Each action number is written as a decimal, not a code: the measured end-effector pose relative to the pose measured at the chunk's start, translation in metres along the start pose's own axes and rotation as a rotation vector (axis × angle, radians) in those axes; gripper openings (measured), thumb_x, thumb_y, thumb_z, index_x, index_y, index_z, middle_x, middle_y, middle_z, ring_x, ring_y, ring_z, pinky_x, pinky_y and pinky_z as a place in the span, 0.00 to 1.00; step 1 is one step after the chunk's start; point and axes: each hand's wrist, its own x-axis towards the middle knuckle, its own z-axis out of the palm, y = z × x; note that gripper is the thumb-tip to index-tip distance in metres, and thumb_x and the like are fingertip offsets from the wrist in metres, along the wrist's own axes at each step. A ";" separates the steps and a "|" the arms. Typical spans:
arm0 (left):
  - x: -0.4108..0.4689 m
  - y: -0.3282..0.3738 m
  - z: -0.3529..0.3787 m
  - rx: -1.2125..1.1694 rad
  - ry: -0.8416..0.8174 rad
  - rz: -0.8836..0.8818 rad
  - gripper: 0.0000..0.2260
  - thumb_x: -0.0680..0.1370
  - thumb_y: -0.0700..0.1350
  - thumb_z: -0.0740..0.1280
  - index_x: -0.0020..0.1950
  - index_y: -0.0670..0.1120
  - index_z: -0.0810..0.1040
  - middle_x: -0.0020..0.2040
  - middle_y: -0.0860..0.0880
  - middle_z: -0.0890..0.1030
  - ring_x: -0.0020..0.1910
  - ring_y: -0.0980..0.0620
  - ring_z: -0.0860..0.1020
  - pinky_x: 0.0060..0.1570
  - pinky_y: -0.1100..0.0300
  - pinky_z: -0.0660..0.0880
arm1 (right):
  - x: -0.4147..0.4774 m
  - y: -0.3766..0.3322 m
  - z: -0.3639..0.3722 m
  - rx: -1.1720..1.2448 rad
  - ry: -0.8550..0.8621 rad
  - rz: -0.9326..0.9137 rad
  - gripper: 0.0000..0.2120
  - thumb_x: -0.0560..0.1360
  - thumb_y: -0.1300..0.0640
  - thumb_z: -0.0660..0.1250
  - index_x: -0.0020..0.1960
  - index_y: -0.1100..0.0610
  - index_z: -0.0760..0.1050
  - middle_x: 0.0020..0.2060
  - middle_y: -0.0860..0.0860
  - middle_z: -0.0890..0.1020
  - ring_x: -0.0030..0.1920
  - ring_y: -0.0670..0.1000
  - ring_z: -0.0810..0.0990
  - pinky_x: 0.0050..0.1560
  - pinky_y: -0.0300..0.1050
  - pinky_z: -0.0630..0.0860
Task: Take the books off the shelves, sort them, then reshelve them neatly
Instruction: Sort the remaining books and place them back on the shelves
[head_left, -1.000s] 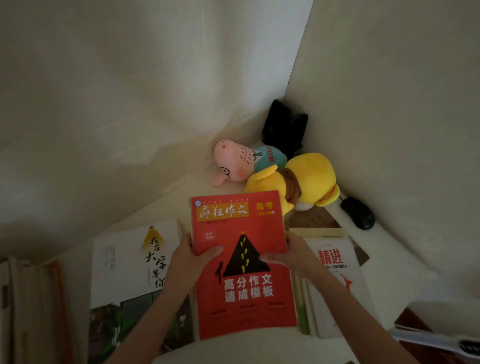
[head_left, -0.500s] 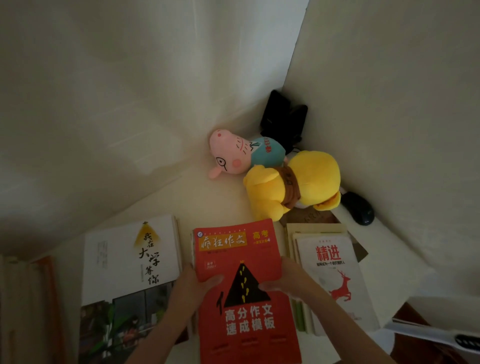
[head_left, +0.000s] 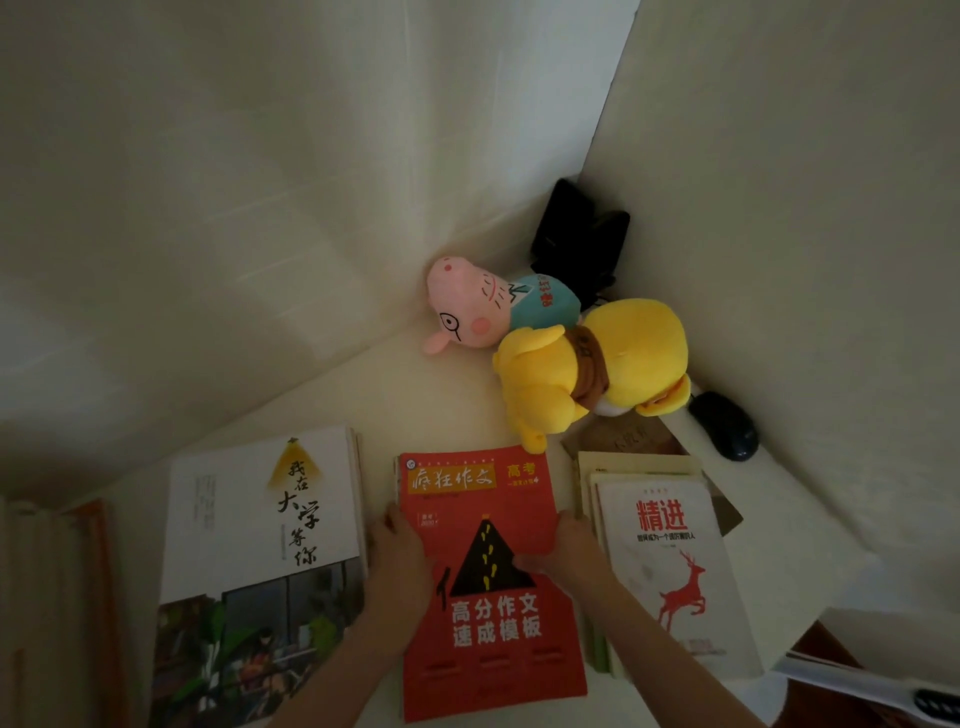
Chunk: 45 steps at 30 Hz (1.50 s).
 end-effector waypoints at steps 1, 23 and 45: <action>-0.007 0.005 0.000 0.038 0.005 0.030 0.37 0.78 0.43 0.65 0.77 0.39 0.43 0.72 0.38 0.56 0.71 0.43 0.61 0.70 0.52 0.61 | 0.000 0.000 0.001 -0.004 0.002 -0.003 0.34 0.65 0.49 0.78 0.64 0.60 0.66 0.61 0.54 0.73 0.60 0.52 0.75 0.55 0.44 0.75; -0.028 0.036 0.031 0.559 -0.175 0.309 0.40 0.79 0.57 0.59 0.76 0.47 0.33 0.75 0.42 0.31 0.74 0.43 0.32 0.71 0.43 0.34 | 0.094 0.079 -0.143 0.016 0.255 0.271 0.25 0.75 0.38 0.61 0.53 0.60 0.75 0.59 0.64 0.74 0.58 0.62 0.73 0.57 0.52 0.70; -0.008 0.140 0.063 0.088 -0.333 0.471 0.28 0.81 0.52 0.60 0.78 0.53 0.50 0.78 0.47 0.49 0.77 0.47 0.48 0.73 0.51 0.50 | 0.075 0.083 -0.186 0.470 0.220 0.163 0.15 0.77 0.60 0.68 0.58 0.71 0.76 0.53 0.65 0.79 0.47 0.59 0.78 0.47 0.47 0.74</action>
